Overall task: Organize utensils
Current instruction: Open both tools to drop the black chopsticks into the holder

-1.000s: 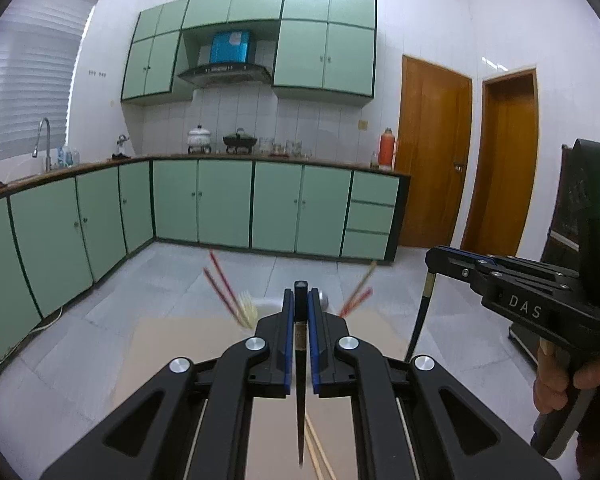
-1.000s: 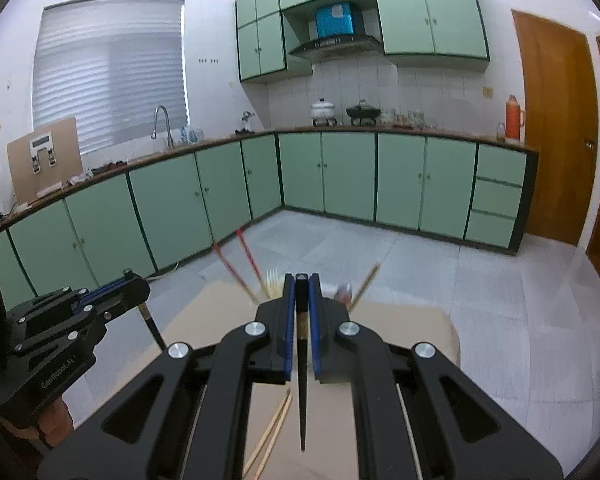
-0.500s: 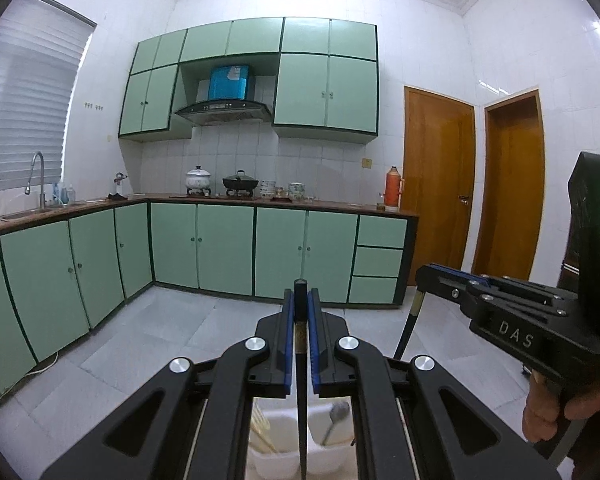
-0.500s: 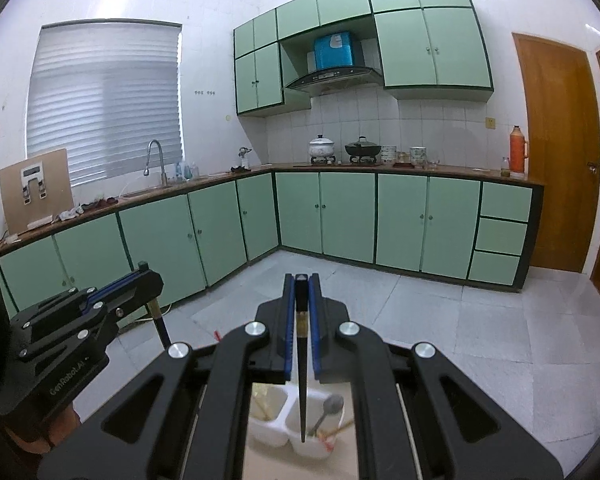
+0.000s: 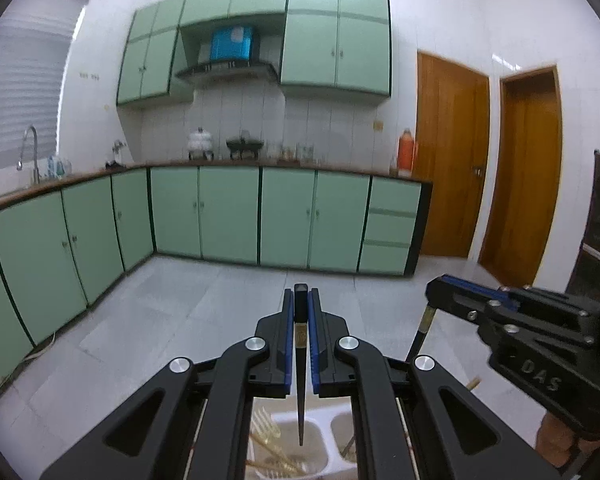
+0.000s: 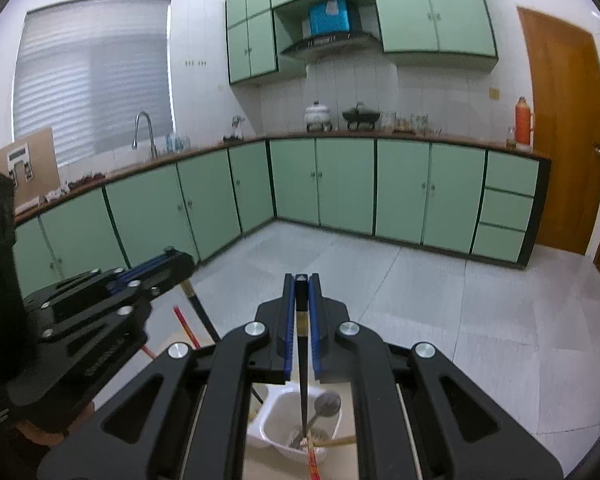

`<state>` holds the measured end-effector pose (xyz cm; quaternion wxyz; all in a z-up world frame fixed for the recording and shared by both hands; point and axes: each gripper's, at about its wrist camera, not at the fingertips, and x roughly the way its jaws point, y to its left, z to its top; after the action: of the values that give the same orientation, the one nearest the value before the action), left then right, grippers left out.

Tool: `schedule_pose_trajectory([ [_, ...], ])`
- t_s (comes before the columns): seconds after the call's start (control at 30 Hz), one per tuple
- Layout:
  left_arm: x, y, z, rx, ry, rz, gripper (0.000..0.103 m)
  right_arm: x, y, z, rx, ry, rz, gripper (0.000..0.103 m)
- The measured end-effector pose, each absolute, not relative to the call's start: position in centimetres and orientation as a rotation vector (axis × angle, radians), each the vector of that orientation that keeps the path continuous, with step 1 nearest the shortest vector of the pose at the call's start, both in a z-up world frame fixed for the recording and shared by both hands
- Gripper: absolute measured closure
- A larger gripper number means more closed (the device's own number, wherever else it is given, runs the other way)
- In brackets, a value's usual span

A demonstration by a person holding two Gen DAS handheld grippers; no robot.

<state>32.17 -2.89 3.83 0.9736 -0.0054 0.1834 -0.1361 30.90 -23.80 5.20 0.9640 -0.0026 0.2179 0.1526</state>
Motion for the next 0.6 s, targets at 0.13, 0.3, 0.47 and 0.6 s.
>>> schedule_pose_trajectory([
  [0.13, 32.2, -2.4, 2.5, -0.015, 0.398, -0.260, 0.095, 30.4, -24.4, 4.1, 0.011, 0.455, 0.297, 0.093],
  [0.3, 30.5, -2.0, 3.2, -0.004, 0.372, -0.249, 0.085, 28.3, -26.0, 5.0, 0.024, 0.409, 0.267, 0.090],
  [0.47, 27.2, -1.6, 4.3, -0.013, 0.332, -0.238, 0.069, 24.6, -28.0, 6.0, 0.030, 0.338, 0.217, 0.064],
  [0.6, 23.0, -1.8, 4.2, 0.001, 0.300, -0.230, 0.050, 20.2, -29.0, 5.2, 0.042, 0.288, 0.182, 0.043],
])
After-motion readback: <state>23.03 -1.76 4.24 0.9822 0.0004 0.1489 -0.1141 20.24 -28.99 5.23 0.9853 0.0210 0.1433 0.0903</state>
